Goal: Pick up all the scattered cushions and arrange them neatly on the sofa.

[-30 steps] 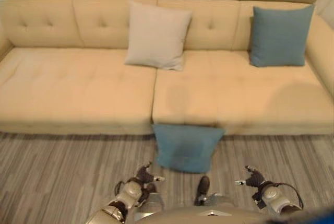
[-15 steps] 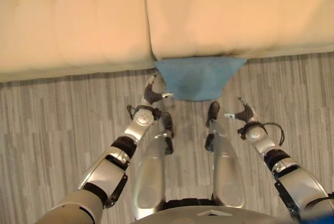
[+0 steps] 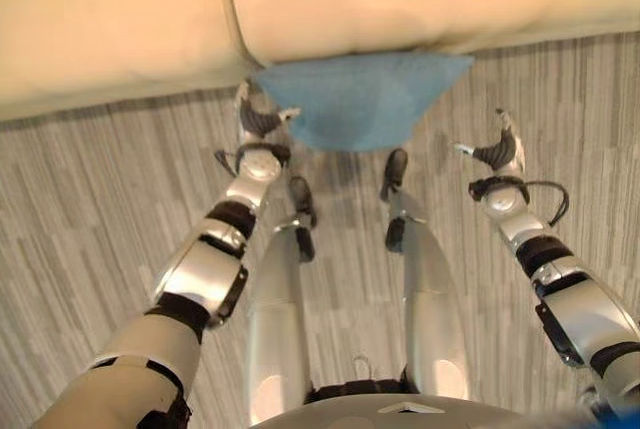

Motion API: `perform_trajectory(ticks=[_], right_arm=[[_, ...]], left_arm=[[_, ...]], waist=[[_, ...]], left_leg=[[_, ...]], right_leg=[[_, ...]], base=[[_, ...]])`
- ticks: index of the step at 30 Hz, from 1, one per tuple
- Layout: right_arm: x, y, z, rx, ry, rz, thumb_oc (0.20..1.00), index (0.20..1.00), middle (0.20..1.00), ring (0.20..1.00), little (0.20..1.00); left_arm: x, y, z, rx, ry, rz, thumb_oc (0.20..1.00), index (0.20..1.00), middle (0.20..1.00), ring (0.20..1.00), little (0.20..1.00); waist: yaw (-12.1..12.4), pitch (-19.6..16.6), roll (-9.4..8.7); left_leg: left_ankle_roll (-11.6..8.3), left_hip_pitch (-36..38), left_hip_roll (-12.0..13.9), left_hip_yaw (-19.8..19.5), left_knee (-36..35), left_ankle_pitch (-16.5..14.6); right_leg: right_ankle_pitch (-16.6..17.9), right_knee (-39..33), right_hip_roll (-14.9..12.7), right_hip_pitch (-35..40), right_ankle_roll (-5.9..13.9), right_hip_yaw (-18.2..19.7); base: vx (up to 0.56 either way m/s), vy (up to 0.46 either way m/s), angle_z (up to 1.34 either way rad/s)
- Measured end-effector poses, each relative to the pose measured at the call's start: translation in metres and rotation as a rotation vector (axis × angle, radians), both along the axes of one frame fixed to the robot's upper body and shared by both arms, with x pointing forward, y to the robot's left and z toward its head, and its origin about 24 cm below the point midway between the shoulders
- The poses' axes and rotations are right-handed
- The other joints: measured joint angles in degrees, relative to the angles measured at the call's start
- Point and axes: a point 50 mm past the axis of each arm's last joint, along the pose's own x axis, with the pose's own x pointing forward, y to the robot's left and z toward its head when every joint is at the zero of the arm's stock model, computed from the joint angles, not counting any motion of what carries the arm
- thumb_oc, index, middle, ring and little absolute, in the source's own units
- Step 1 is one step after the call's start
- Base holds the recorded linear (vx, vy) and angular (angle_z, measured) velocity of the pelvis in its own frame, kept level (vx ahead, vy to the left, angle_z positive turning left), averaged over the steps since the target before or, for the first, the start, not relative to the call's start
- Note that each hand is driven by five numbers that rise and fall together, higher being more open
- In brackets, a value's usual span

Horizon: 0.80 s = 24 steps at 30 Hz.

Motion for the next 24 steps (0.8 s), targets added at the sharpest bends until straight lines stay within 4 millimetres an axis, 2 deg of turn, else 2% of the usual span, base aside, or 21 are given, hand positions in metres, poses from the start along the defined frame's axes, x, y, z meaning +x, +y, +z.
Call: perform_trajectory(ticks=[1,3,8,9,11,16,20,21,24], right_arm=[[0.001,0.003,0.009,0.014,-0.045,0.013,1.0,1.0,1.0,1.0,1.0],[0.001,0.004,0.014,0.029,-0.079,0.013,1.0,1.0,1.0,1.0,1.0],[-0.001,0.002,0.021,0.056,-0.133,-0.007,1.0,1.0,1.0,1.0,1.0],[-0.001,0.002,0.024,0.063,-0.152,-0.007,1.0,1.0,1.0,1.0,1.0],[-0.001,0.003,0.027,0.065,-0.161,-0.004,1.0,1.0,1.0,1.0,1.0],[0.001,0.005,0.033,0.067,-0.185,0.006,1.0,1.0,1.0,1.0,1.0],[0.006,0.006,0.044,0.067,-0.208,0.006,1.0,1.0,1.0,1.0,1.0],[0.008,0.009,0.052,0.068,-0.231,0.014,1.0,1.0,1.0,1.0,1.0],[0.01,0.011,0.061,0.069,-0.261,0.025,1.0,1.0,1.0,1.0,1.0]], left_arm=[[0.001,0.007,0.008,0.001,-0.016,0.022,1.0,1.0,1.0,1.0,1.0],[0.001,0.012,0.012,-0.02,-0.029,0.04,1.0,1.0,1.0,1.0,1.0],[0.002,0.013,0.015,-0.036,-0.036,0.046,1.0,1.0,1.0,1.0,1.0],[0.003,0.013,0.022,-0.049,-0.058,0.036,1.0,1.0,1.0,1.0,1.0],[0.005,0.011,0.027,-0.072,-0.07,0.024,1.0,1.0,1.0,1.0,1.0],[0.009,-0.001,0.047,-0.109,-0.138,-0.046,1.0,1.0,1.0,1.0,1.0],[0.015,-0.013,0.077,-0.108,-0.214,-0.094,1.0,1.0,1.0,1.0,1.0],[0.016,-0.017,0.09,-0.118,-0.246,-0.113,1.0,1.0,1.0,1.0,1.0],[0.017,-0.027,0.102,-0.127,-0.278,-0.152,1.0,1.0,1.0,1.0,1.0]], waist=[[-0.01,-0.01,-0.71],[-0.09,-0.16,-0.94],[-0.33,-0.87,-2.22],[-0.48,-1.33,-2.93],[-0.58,-1.49,-3.14],[-0.68,-1.59,-3.27],[-1.09,-1.62,-3.22],[-1.14,-1.61,-3.22],[-0.83,-1.64,-3.14]], left_leg=[[0.05,-1.74,0.19,0.14,1.37,-0.45],[0.16,-3.68,0.37,-0.25,2.96,-1.22],[0.94,-8.81,0.4,-0.15,5.62,-1.91],[0.96,-10.62,0.26,-0.14,6.05,-1.9],[0.98,-11.94,0.13,-0.16,6.26,-1.89],[1.23,-14.64,-0.52,0.91,6.24,-1.82],[1.33,-17.68,-0.89,1.11,6.78,-1.83],[1.36,-19.04,-0.9,1.18,7.27,-1.85],[1.4,-20.25,-0.94,1.67,7.57,-1.88]], right_leg=[[-0.04,1.07,0.05,-1.76,-0.19,0.51],[-0.83,2.37,0.0,-3.38,-0.25,0.57],[-0.72,3.44,-0.33,-7.93,0.21,1.06],[-0.66,3.85,-0.5,-9.73,0.2,1.2],[-0.38,3.93,-0.59,-10.96,0.14,1.21],[0.2,4.12,-1.14,-14.58,0.63,2.4],[0.39,4.68,-1.21,-17.88,0.72,3.05],[0.52,5.13,-1.22,-19.43,0.78,3.45],[0.38,5.87,-1.36,-21.23,0.72,4.18]], base=[[0.08,0.059,-0.06],[0.05,0.04,-0.04],[0.02,0.024,-0.02],[0.01,0.051,0.02],[0.0,0.039,0.03],[0.01,0.033,-0.01],[0.0,0.0,0.0],[0.0,0.0,0.0],[0.0,-0.025,0.0]])
